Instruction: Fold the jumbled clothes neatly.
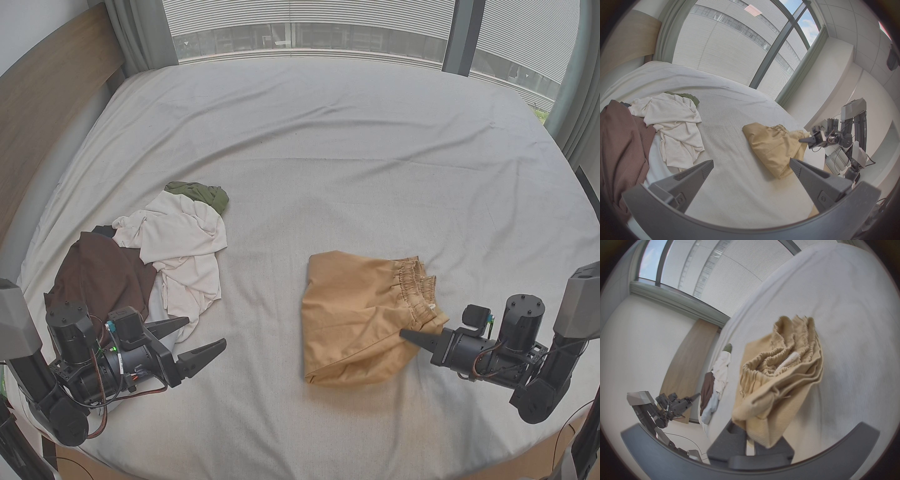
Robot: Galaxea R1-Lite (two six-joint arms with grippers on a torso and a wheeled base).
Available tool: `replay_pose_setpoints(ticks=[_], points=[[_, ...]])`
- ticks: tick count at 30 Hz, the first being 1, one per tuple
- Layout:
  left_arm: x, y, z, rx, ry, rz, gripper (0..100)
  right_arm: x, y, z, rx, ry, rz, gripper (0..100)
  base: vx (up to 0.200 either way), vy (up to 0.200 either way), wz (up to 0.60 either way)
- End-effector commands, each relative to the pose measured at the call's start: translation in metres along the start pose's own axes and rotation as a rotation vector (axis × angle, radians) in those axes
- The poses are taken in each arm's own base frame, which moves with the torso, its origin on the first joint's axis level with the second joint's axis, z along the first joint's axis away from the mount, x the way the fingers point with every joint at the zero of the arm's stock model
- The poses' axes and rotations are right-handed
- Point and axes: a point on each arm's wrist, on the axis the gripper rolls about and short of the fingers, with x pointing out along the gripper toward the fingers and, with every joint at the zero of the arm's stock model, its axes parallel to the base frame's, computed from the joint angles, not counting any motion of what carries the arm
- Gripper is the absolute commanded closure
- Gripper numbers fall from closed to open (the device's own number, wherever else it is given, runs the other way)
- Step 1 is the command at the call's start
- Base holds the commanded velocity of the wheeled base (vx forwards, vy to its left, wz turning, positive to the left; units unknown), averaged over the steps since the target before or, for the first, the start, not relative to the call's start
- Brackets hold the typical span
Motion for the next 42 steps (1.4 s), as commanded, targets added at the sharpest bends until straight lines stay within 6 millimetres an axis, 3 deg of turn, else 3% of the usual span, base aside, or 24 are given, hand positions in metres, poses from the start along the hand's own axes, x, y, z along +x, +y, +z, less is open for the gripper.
replay_pose_setpoints(ticks=[1, 16, 26, 37, 42], points=[[-0.002, -0.002, -0.001, 0.006, 0.005, 0.001, 0, -0.002, 0.020, 0.018, -0.046, -0.071, 0.081, 100, 0.000, 0.000, 0.00], [-0.004, -0.003, -0.002, 0.060, 0.008, -0.004, 0, 0.009, 0.039, 0.050, -0.105, -0.164, 0.182, 100, 0.000, 0.000, 0.00], [-0.006, -0.008, 0.001, 0.063, -0.001, -0.018, 0, 0.009, 0.067, 0.076, -0.121, -0.182, 0.223, 100, 0.000, 0.000, 0.00], [-0.006, -0.008, 0.000, 0.062, 0.001, -0.018, 0, 0.032, 0.101, 0.132, -0.132, -0.201, 0.239, 100, 0.000, 0.000, 0.00], [-0.007, -0.008, -0.001, 0.058, 0.006, -0.018, 0, 0.045, 0.107, 0.152, -0.133, -0.207, 0.236, 100, 0.000, 0.000, 0.00]])
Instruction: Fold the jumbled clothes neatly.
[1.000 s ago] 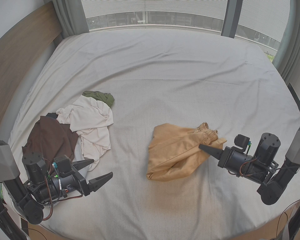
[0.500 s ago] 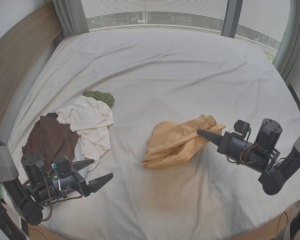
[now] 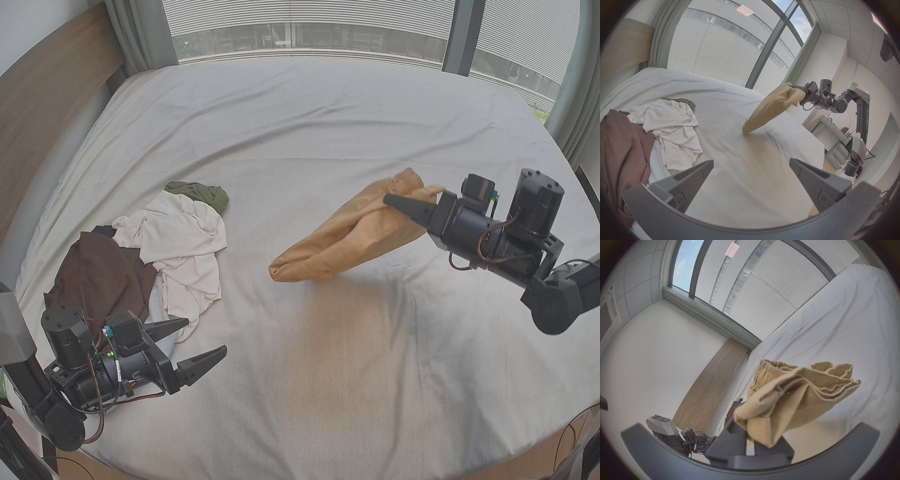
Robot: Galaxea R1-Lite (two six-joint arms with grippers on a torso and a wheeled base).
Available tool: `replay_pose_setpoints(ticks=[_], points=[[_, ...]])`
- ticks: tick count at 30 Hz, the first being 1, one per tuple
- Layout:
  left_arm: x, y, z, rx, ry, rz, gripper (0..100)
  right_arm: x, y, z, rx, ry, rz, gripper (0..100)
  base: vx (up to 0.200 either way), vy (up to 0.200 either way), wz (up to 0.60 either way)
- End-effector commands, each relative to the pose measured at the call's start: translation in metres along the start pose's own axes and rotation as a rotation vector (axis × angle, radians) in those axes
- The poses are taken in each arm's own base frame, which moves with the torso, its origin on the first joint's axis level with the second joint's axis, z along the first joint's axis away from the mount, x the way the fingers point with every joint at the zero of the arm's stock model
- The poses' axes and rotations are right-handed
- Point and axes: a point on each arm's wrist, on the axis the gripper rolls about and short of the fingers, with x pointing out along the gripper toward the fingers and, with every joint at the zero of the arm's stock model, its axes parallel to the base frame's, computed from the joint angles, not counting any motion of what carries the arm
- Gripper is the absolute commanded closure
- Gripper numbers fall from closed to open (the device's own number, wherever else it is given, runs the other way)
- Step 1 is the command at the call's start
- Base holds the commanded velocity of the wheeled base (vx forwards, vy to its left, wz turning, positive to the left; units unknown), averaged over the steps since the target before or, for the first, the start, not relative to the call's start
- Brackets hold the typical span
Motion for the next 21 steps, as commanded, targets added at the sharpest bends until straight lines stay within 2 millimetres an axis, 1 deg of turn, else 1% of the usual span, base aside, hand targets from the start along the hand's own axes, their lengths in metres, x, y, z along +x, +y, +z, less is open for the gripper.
replay_pose_setpoints(ticks=[1, 3, 5, 7, 9, 10, 11, 12, 15, 16, 18, 21], points=[[0.000, 0.000, -0.001, -0.005, 0.006, -0.001, 0, 0.018, 0.004, 0.023, -0.018, -0.034, 0.018, 100, 0.000, 0.000, 0.00], [0.000, 0.000, -0.001, -0.004, 0.006, -0.001, 0, 0.027, 0.003, 0.027, -0.021, -0.038, 0.021, 100, 0.000, 0.000, 0.00], [0.000, 0.000, -0.002, -0.005, 0.009, 0.001, 0, 0.028, 0.002, 0.028, -0.020, -0.038, 0.019, 100, 0.000, 0.000, 0.00], [0.000, 0.000, -0.002, -0.007, 0.010, 0.001, 0, 0.039, -0.005, 0.036, -0.019, -0.042, 0.007, 100, 0.000, 0.000, 0.00], [0.000, 0.000, -0.002, -0.008, 0.011, 0.001, 0, 0.047, -0.008, 0.039, -0.021, -0.045, 0.007, 100, 0.000, 0.000, 0.00], [0.001, 0.001, -0.003, -0.009, 0.014, 0.001, 0, 0.054, -0.012, 0.042, -0.022, -0.048, 0.005, 100, 0.000, 0.000, 0.00], [0.001, 0.000, -0.003, -0.009, 0.014, 0.000, 0, 0.056, -0.014, 0.044, -0.023, -0.052, 0.004, 100, 0.000, 0.000, 0.00], [0.001, 0.001, -0.003, -0.009, 0.015, 0.001, 0, 0.063, -0.019, 0.047, -0.023, -0.054, -0.003, 100, 0.000, 0.000, 0.00], [0.001, 0.001, -0.004, -0.012, 0.018, 0.003, 0, 0.071, -0.024, 0.051, -0.025, -0.060, -0.005, 100, 0.000, 0.000, 0.00], [0.001, 0.001, -0.004, -0.013, 0.016, 0.001, 0, 0.081, -0.029, 0.057, -0.031, -0.074, 0.001, 100, 0.000, 0.000, 0.00], [0.001, 0.001, -0.004, -0.014, 0.018, 0.001, 0, 0.090, -0.035, 0.064, -0.039, -0.095, 0.005, 100, 0.000, 0.000, 0.00], [0.001, 0.001, -0.005, -0.015, 0.023, 0.002, 0, 0.111, -0.046, 0.071, -0.041, -0.115, 0.013, 100, 0.000, 0.000, 0.00]])
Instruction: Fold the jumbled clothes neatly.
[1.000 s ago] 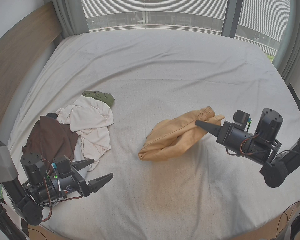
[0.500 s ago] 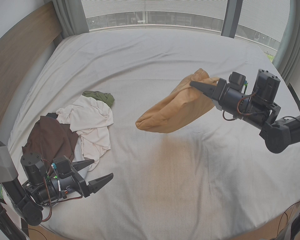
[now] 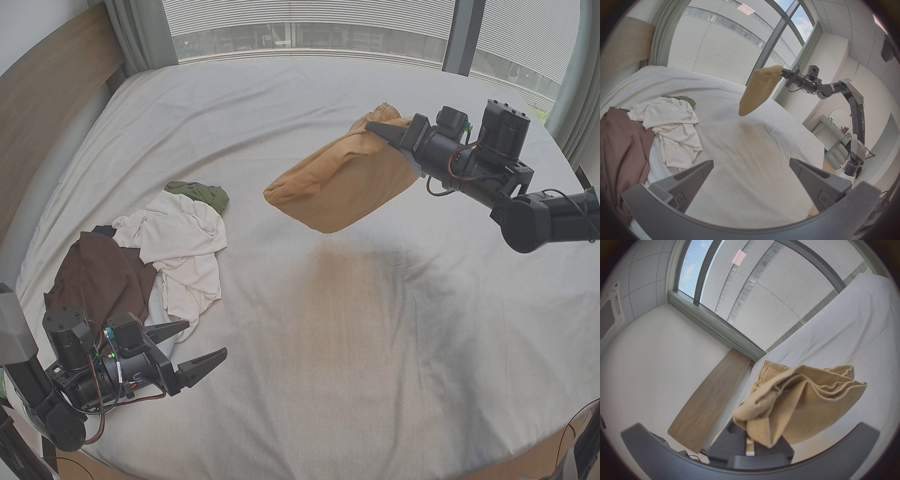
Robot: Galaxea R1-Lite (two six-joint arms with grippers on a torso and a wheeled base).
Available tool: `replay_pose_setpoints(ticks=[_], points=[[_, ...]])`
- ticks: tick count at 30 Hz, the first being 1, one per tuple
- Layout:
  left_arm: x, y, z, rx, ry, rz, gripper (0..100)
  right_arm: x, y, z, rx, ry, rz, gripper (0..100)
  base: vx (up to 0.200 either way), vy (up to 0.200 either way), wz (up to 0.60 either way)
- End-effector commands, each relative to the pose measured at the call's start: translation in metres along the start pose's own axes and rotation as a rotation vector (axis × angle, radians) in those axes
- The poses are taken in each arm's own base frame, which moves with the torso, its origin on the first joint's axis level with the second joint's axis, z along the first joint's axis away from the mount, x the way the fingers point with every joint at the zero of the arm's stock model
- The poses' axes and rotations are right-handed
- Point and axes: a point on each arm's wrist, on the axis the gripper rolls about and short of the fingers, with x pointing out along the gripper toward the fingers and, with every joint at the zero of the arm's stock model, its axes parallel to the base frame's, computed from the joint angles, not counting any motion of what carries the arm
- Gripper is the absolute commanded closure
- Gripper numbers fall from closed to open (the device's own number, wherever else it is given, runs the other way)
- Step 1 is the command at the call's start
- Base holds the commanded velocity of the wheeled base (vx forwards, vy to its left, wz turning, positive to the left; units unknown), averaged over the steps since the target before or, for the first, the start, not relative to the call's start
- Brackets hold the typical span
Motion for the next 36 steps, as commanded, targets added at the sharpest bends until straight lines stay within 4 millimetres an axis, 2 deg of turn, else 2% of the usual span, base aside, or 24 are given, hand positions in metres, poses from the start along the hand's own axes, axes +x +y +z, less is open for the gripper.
replay_pose_setpoints(ticks=[1, 5, 9, 12, 16, 20, 27, 31, 33, 35, 36], points=[[0.001, 0.001, -0.002, -0.006, 0.010, 0.000, 0, 0.043, -0.042, -0.007, 0.013, -0.004, -0.025, 100, 0.000, 0.000, 0.00], [0.002, 0.001, -0.004, -0.009, 0.016, 0.003, 0, 0.062, -0.052, -0.005, 0.009, -0.028, -0.011, 100, 0.000, 0.000, 0.00], [0.002, 0.002, -0.005, -0.012, 0.022, 0.003, 0, 0.067, -0.111, -0.056, 0.100, 0.110, -0.159, 100, 0.000, 0.000, 0.00], [0.003, 0.002, -0.006, -0.014, 0.025, 0.002, 0, 0.067, -0.141, -0.086, 0.148, 0.163, -0.255, 100, 0.000, 0.000, 0.00], [0.003, 0.002, -0.006, -0.015, 0.025, 0.002, 0, 0.066, -0.146, -0.088, 0.161, 0.154, -0.281, 100, 0.000, 0.000, 0.00], [0.003, 0.002, -0.006, -0.015, 0.025, 0.002, 0, 0.066, -0.143, -0.084, 0.158, 0.151, -0.278, 100, 0.000, 0.000, 0.00], [0.003, 0.002, -0.006, -0.013, 0.025, 0.000, 0, 0.069, -0.143, -0.092, 0.149, 0.161, -0.271, 100, 0.000, 0.000, 0.00], [0.003, 0.002, -0.006, -0.013, 0.025, 0.000, 0, 0.070, -0.150, -0.104, 0.162, 0.187, -0.287, 100, 0.000, 0.000, 0.00], [0.003, 0.002, -0.006, -0.013, 0.025, 0.000, 0, 0.068, -0.165, -0.124, 0.194, 0.242, -0.332, 100, 0.000, 0.000, 0.00], [0.003, 0.002, -0.005, -0.013, 0.024, 0.000, 0, 0.066, -0.170, -0.130, 0.209, 0.265, -0.352, 100, 0.000, 0.000, 0.00], [0.003, 0.002, -0.005, -0.013, 0.024, 0.000, 0, 0.065, -0.173, -0.133, 0.217, 0.279, -0.365, 0, 0.000, 0.000, 0.00]])
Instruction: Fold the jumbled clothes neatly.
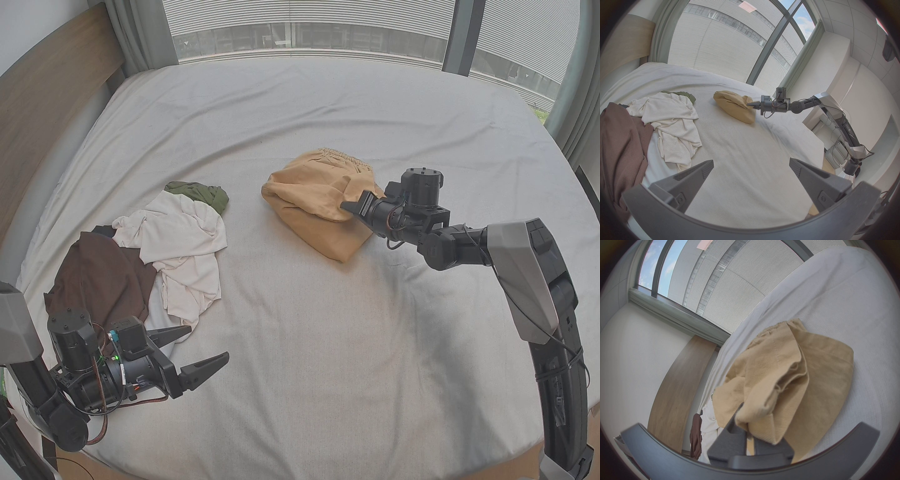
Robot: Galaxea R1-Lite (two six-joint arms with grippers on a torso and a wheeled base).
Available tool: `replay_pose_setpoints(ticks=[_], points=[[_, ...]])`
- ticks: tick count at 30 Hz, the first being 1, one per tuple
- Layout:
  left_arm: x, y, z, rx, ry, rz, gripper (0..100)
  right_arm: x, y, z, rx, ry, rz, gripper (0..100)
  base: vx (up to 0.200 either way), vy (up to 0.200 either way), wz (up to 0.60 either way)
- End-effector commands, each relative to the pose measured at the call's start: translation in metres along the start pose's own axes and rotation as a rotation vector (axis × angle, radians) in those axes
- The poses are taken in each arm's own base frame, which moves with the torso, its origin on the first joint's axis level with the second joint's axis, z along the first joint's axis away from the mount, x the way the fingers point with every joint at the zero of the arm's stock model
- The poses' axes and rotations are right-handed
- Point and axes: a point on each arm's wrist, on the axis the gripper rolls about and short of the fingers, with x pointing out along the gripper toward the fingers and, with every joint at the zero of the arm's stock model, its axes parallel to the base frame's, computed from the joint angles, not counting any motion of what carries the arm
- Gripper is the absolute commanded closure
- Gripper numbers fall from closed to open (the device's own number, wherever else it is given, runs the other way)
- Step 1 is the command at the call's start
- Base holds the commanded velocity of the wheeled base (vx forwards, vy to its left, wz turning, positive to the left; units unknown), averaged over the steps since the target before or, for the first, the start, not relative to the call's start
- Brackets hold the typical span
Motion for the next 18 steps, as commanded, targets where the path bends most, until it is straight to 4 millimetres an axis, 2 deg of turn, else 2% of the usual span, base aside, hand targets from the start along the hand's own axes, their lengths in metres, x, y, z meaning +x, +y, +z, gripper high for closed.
replay_pose_setpoints(ticks=[1, 5, 9, 11, 14, 15, 16, 17, 18], points=[[0.000, 0.000, 0.000, 0.000, -0.001, 0.000, 0, 0.008, -0.022, -0.019, 0.030, 0.058, -0.050, 0, 0.000, 0.000, 0.00], [0.000, 0.000, 0.000, 0.001, 0.000, -0.001, 0, 0.008, -0.026, -0.021, 0.043, 0.065, -0.107, 0, 0.000, 0.000, 0.00], [0.001, 0.000, 0.000, 0.000, 0.001, -0.004, 0, 0.001, -0.013, -0.011, 0.041, 0.060, -0.109, 0, 0.000, 0.000, 0.00], [0.001, -0.001, 0.000, -0.001, 0.002, -0.007, 0, -0.004, -0.004, -0.003, 0.035, 0.045, -0.099, 0, 0.000, 0.000, 0.00], [0.001, -0.002, 0.000, 0.000, 0.002, -0.009, 0, -0.018, 0.021, 0.017, 0.020, 0.016, -0.075, 0, 0.000, 0.000, 0.00], [0.001, -0.002, 0.000, 0.000, 0.002, -0.009, 0, -0.018, 0.021, 0.017, 0.020, 0.016, -0.075, 0, 0.000, 0.000, 0.00], [0.001, -0.001, -0.001, -0.001, 0.004, -0.009, 0, -0.030, 0.039, 0.031, 0.004, -0.011, -0.053, 0, 0.000, 0.000, 0.00], [0.001, -0.001, -0.001, -0.001, 0.004, -0.009, 0, -0.036, 0.048, 0.039, -0.004, -0.023, -0.041, 0, 0.000, 0.000, 0.00], [0.001, -0.001, -0.001, -0.001, 0.004, -0.009, 0, -0.036, 0.048, 0.039, -0.004, -0.023, -0.041, 0, 0.000, 0.000, 0.00]])
